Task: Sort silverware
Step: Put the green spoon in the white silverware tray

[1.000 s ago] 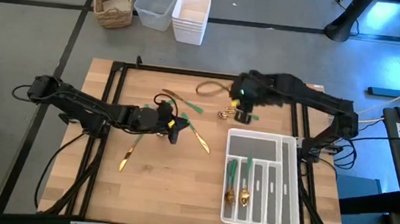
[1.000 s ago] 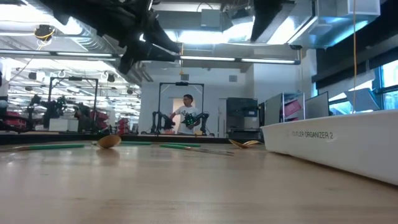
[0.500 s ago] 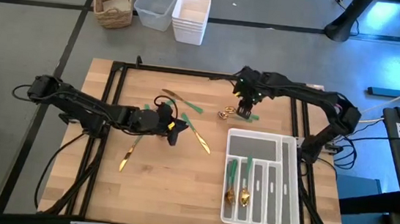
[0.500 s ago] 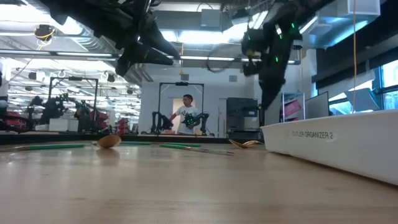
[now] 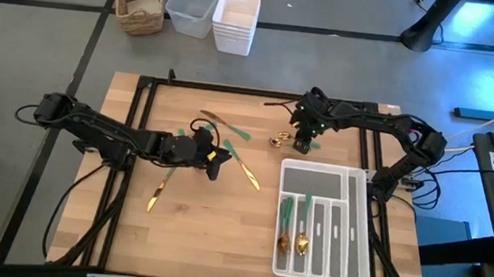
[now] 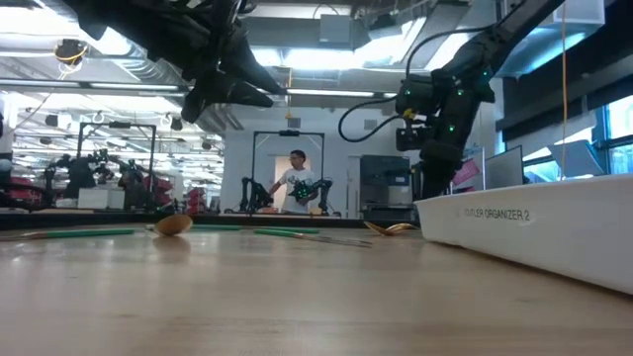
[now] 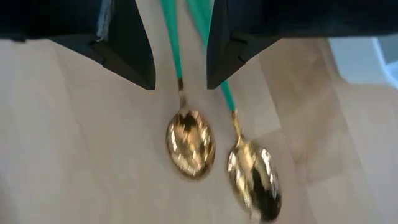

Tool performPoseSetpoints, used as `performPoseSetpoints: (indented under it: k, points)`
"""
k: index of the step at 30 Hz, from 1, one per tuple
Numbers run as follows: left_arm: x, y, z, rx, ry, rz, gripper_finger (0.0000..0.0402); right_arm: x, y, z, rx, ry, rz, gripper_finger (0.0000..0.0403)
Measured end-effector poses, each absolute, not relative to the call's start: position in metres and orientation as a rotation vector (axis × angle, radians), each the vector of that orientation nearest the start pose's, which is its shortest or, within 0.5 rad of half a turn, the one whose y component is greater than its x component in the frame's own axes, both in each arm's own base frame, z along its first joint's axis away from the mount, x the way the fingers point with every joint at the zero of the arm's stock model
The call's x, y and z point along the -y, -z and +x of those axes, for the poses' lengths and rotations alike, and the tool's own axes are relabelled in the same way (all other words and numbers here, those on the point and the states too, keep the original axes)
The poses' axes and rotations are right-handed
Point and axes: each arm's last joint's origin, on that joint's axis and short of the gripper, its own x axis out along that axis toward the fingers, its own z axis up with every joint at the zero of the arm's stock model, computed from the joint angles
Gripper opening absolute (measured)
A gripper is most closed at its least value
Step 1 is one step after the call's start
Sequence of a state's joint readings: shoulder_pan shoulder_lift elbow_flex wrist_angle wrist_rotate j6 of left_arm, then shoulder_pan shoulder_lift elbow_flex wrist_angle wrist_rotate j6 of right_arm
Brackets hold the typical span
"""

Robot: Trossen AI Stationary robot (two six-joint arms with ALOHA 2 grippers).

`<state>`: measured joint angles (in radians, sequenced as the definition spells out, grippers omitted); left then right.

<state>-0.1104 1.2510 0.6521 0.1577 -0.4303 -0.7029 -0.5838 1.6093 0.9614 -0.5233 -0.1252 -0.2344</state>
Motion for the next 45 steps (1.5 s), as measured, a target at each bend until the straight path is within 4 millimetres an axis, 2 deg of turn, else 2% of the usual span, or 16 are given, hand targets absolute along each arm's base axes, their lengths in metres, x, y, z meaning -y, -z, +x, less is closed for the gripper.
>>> performPoseSetpoints:
  k: [4, 11, 19, 23, 28, 30, 33, 37, 41, 45]
  points:
    - [0.016, -0.225, 0.258, -0.296, -0.449, -0.568, 0.0095, 0.162, -0.177, 0.253, -1.139, 0.255, 0.175, 0.0147]
    - [0.016, -0.225, 0.258, -0.298, -0.452, -0.575, 0.0095, 0.166, -0.152, 0.258, -1.213, 0.241, 0.195, 0.0147]
    - [0.016, -0.224, 0.257, -0.308, -0.461, -0.592, 0.0095, 0.172, -0.135, 0.263, -1.266, 0.288, 0.123, 0.0144]
    - [0.016, -0.224, 0.257, -0.309, -0.461, -0.591, 0.0095, 0.172, -0.132, 0.264, -1.273, 0.267, 0.117, 0.0112]
    - [0.016, -0.224, 0.257, -0.309, -0.461, -0.591, 0.0095, 0.174, -0.136, 0.266, -1.273, 0.261, 0.121, 0.0028]
    - [0.016, -0.224, 0.257, -0.309, -0.461, -0.591, 0.0095, 0.175, -0.139, 0.268, -1.286, 0.25, 0.121, 0.0011]
    - [0.016, -0.224, 0.257, -0.309, -0.461, -0.591, 0.0095, 0.175, -0.15, 0.269, -1.35, 0.209, 0.13, 0.0021]
    - [0.016, -0.224, 0.257, -0.309, -0.461, -0.591, 0.0095, 0.176, -0.176, 0.272, -1.445, 0.139, 0.131, 0.0011]
    - [0.016, -0.222, 0.257, -0.323, -0.464, -0.579, 0.0095, 0.167, -0.208, 0.277, -1.549, 0.065, 0.112, 0.0011]
    - [0.016, -0.218, 0.254, -0.372, -0.481, -0.561, 0.0095, 0.142, -0.241, 0.287, -1.63, -0.029, 0.079, 0.0009]
